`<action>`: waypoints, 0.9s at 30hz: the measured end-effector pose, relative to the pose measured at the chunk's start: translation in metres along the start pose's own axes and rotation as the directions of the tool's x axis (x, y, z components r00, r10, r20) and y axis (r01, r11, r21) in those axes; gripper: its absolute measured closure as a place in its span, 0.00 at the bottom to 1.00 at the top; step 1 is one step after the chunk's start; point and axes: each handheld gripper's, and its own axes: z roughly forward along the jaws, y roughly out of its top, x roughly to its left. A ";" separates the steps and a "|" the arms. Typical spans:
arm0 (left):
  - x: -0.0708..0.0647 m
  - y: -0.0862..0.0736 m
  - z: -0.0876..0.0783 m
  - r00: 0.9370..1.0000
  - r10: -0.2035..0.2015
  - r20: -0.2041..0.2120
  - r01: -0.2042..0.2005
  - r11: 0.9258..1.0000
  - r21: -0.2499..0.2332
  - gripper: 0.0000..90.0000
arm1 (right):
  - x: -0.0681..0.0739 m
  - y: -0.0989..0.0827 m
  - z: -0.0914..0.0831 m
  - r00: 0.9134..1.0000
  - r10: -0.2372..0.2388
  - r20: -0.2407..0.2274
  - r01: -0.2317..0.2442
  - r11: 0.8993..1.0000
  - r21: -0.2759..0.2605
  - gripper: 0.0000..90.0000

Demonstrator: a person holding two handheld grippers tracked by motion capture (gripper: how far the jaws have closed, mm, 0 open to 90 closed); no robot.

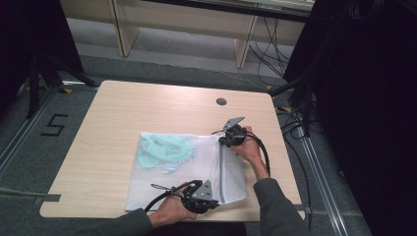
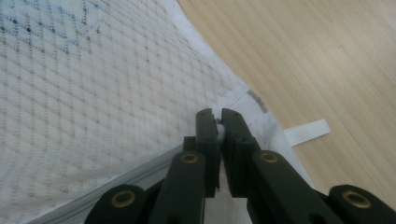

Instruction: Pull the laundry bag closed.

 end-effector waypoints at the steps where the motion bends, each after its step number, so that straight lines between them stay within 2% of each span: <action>1: -0.001 0.000 0.000 1.000 -0.001 -0.001 0.001 1.000 -0.002 0.99 | -0.001 0.000 0.001 1.000 -0.011 0.006 0.011 1.000 -0.009 0.96; 2: -0.001 0.000 0.000 1.000 0.004 0.005 -0.004 1.000 0.004 0.99 | -0.003 0.000 0.001 1.000 -0.025 0.014 0.025 1.000 -0.013 0.96; 5: -0.002 0.000 0.001 1.000 0.003 -0.003 -0.003 1.000 0.002 0.99 | -0.005 -0.002 0.001 1.000 -0.017 0.019 0.017 1.000 -0.014 0.96; 6: -0.001 0.000 0.000 1.000 -0.004 0.002 0.004 1.000 0.002 0.99 | -0.004 -0.002 0.000 1.000 0.009 0.026 -0.009 1.000 -0.005 0.96; 7: -0.001 0.000 0.001 1.000 -0.007 0.004 0.007 1.000 -0.002 0.99 | -0.005 -0.001 0.001 0.999 -0.025 0.019 0.026 0.999 -0.021 0.96; 10: -0.002 0.000 0.001 1.000 0.003 0.002 -0.003 1.000 0.003 0.99 | -0.005 -0.001 0.001 0.999 -0.025 0.026 0.026 0.999 -0.024 0.96; 13: -0.002 0.000 0.001 1.000 -0.004 -0.002 0.004 1.000 -0.006 0.99 | -0.005 -0.002 0.001 0.999 -0.014 0.033 0.015 1.000 -0.023 0.96; 18: 0.000 0.000 0.001 1.000 -0.016 0.002 0.016 1.000 -0.013 0.99 | -0.005 -0.001 0.002 0.999 -0.027 0.039 0.028 0.999 -0.025 0.96; 19: 0.000 0.000 0.002 1.000 -0.005 -0.002 0.005 1.000 -0.009 0.99 | -0.004 -0.001 0.001 0.999 -0.011 0.040 0.012 1.000 -0.020 0.96; 23: 0.000 0.001 0.001 1.000 -0.012 0.002 0.012 1.000 -0.012 0.99 | -0.004 -0.001 0.001 0.999 -0.019 0.041 0.020 0.999 -0.026 0.96; 25: 0.001 0.001 0.001 1.000 -0.009 -0.004 0.009 1.000 -0.013 0.98 | -0.003 -0.001 0.000 0.998 0.017 0.053 -0.016 1.000 -0.015 0.96; 27: 0.002 0.002 0.000 1.000 -0.007 -0.005 0.006 1.000 -0.011 0.98 | -0.003 -0.001 0.001 0.999 -0.003 0.049 0.004 1.000 -0.028 0.96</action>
